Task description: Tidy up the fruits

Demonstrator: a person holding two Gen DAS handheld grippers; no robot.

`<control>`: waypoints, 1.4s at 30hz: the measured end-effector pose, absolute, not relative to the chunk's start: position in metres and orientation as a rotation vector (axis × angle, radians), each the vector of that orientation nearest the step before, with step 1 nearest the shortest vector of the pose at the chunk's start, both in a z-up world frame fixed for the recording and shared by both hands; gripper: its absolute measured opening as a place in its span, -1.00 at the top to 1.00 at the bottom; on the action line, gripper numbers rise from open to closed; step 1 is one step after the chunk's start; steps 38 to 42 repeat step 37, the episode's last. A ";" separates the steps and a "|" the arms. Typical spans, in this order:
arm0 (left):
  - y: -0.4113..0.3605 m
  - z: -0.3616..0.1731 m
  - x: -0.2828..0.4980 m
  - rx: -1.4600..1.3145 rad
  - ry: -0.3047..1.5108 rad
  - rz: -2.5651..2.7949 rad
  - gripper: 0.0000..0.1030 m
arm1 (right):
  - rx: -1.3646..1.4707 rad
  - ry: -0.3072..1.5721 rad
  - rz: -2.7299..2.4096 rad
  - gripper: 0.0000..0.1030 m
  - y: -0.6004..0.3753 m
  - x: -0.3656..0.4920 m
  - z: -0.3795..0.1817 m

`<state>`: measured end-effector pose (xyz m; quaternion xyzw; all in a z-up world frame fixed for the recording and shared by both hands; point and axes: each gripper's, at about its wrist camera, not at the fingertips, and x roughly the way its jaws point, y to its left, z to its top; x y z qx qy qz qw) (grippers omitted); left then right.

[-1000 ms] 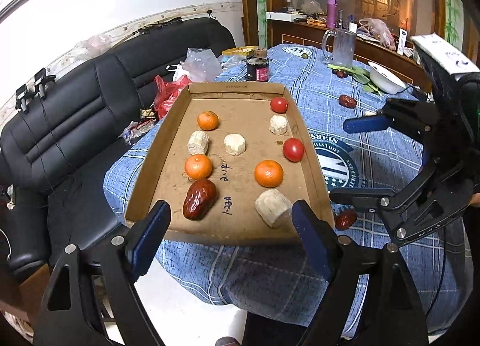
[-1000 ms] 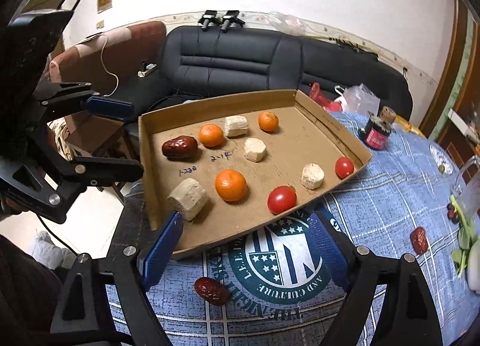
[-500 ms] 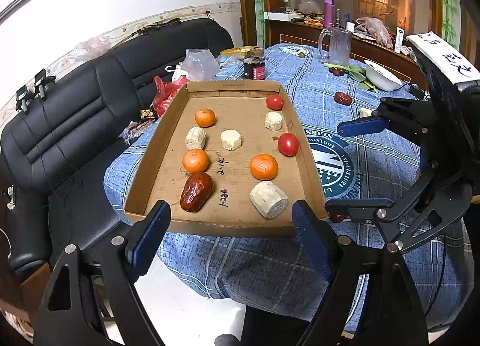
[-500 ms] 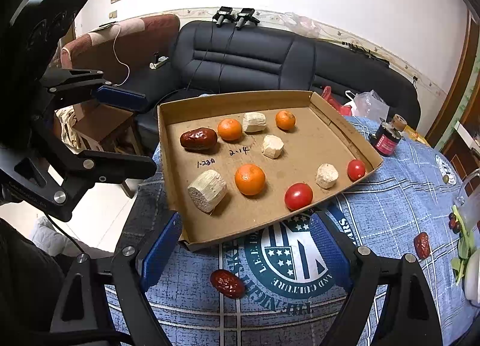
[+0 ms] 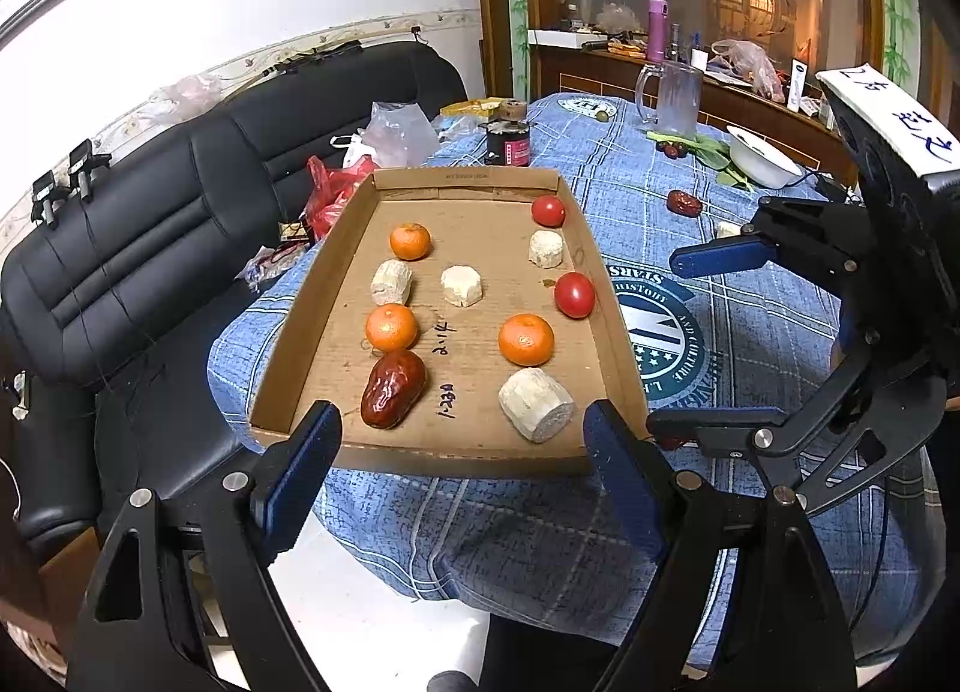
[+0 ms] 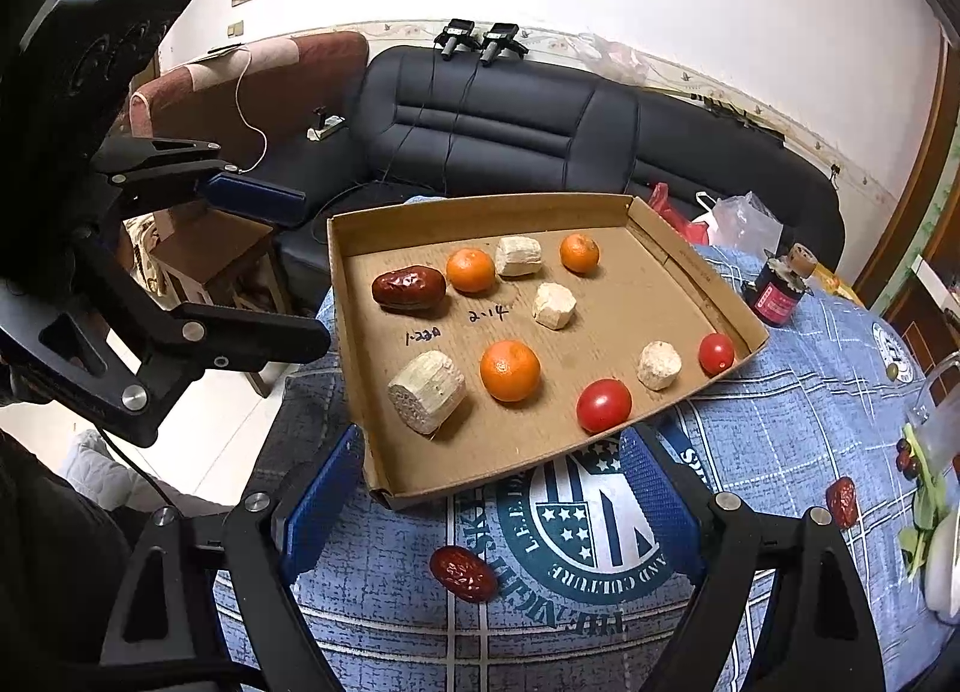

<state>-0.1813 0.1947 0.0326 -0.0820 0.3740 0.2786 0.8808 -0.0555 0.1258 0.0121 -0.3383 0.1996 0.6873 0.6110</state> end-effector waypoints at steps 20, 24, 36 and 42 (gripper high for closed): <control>0.199 0.033 -0.187 -0.185 0.746 0.635 -0.62 | -0.792 0.441 1.588 -0.71 0.127 -0.062 0.012; 0.200 0.034 -0.187 -0.191 0.739 0.640 -0.62 | -0.795 0.439 1.587 -0.71 0.128 -0.063 0.013; 0.198 0.037 -0.188 -0.186 0.744 0.623 -0.62 | -0.795 0.430 1.590 -0.71 0.130 -0.066 0.016; 0.198 0.037 -0.187 -0.190 0.745 0.620 -0.62 | -0.794 0.432 1.590 -0.71 0.130 -0.066 0.016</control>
